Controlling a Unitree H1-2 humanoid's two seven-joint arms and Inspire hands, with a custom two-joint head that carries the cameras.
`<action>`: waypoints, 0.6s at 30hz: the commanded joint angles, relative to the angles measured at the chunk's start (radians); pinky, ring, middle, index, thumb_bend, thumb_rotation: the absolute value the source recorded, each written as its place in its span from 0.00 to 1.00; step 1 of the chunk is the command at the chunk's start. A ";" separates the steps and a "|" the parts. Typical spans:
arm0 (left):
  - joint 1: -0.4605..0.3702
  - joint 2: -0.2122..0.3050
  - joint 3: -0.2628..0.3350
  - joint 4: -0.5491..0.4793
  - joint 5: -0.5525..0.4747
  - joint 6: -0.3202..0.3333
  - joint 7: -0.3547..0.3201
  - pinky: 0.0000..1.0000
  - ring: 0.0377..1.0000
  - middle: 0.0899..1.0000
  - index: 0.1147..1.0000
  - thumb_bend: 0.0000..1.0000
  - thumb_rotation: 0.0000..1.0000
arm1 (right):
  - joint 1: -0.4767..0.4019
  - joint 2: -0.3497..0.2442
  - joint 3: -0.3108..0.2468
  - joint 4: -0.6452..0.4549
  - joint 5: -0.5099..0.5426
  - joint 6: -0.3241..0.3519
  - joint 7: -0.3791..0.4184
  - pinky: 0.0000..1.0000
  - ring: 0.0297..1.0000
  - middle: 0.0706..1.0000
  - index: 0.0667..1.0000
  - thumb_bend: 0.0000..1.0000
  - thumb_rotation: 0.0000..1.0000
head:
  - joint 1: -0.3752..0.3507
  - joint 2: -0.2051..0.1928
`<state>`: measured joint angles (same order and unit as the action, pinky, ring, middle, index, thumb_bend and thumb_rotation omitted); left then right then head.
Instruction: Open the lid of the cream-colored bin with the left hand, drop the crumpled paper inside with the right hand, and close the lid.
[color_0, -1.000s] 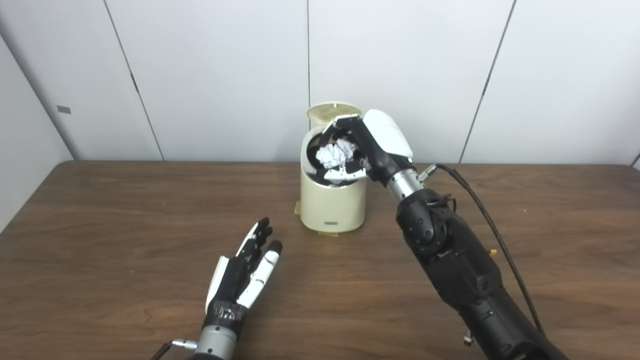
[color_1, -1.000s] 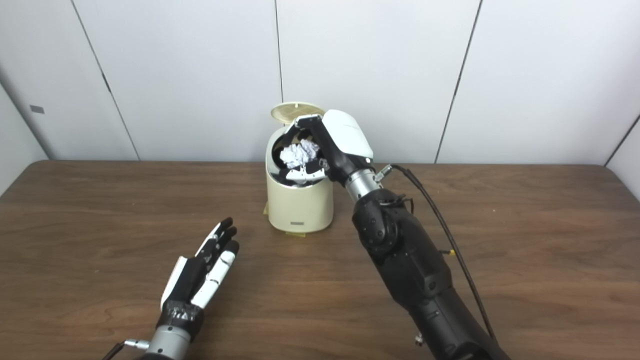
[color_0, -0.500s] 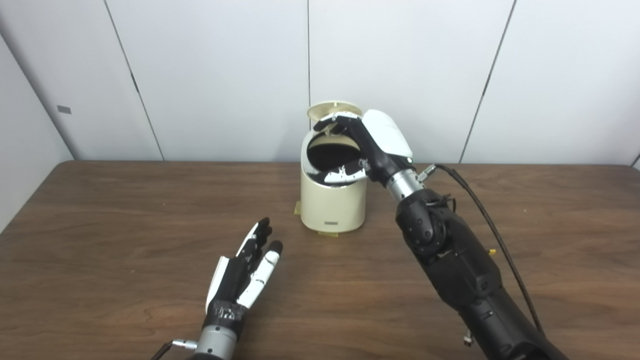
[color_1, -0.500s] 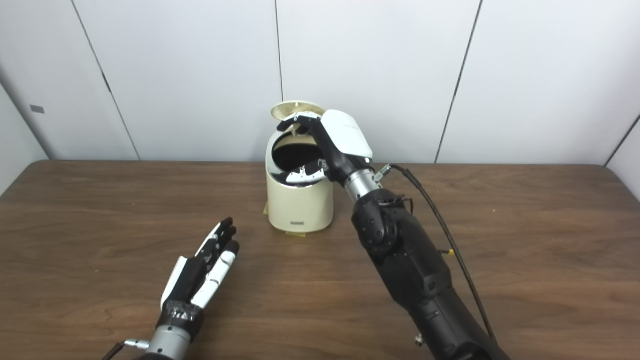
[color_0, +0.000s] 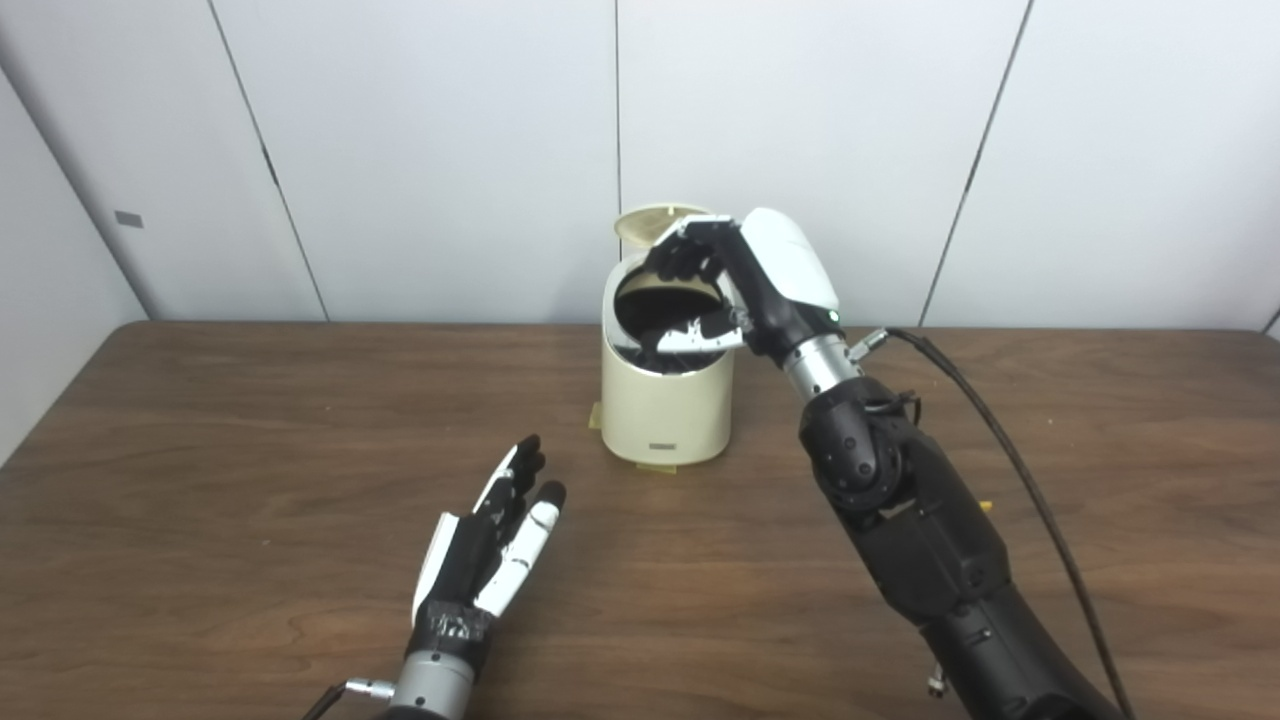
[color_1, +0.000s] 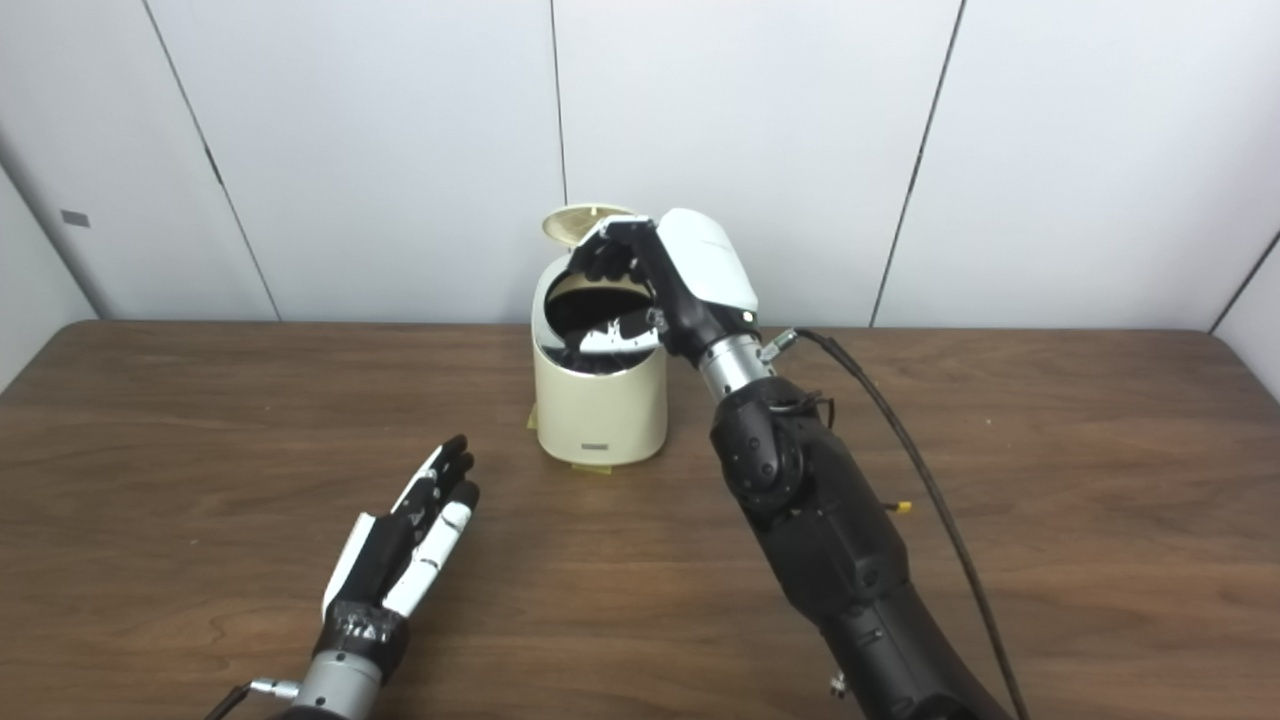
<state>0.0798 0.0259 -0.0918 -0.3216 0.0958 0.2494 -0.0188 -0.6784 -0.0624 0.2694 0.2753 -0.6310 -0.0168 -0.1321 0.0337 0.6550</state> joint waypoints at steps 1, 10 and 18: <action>0.006 -0.002 -0.007 -0.028 0.008 -0.025 -0.003 1.00 0.98 0.95 1.00 0.58 0.73 | -0.035 -0.001 -0.016 -0.042 0.016 -0.045 -0.032 0.38 0.40 0.46 0.46 0.51 0.00 | 0.001 0.001; 0.008 -0.008 -0.006 -0.018 0.011 -0.048 0.008 1.00 0.98 0.95 1.00 0.57 0.71 | -0.011 -0.010 -0.043 -0.077 0.057 -0.066 -0.031 0.38 0.39 0.46 0.45 0.50 0.00 | -0.001 0.005; 0.005 -0.026 0.015 -0.015 -0.001 -0.042 0.027 1.00 0.96 0.94 0.99 0.55 0.70 | 0.067 -0.075 -0.076 -0.207 0.076 -0.035 0.017 0.34 0.41 0.47 0.46 0.50 0.00 | 0.001 0.003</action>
<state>0.0794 0.0224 -0.0840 -0.3195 0.1064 0.2426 -0.0052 -0.5980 -0.1200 0.2175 0.1135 -0.5679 -0.0447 -0.1070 0.0337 0.6581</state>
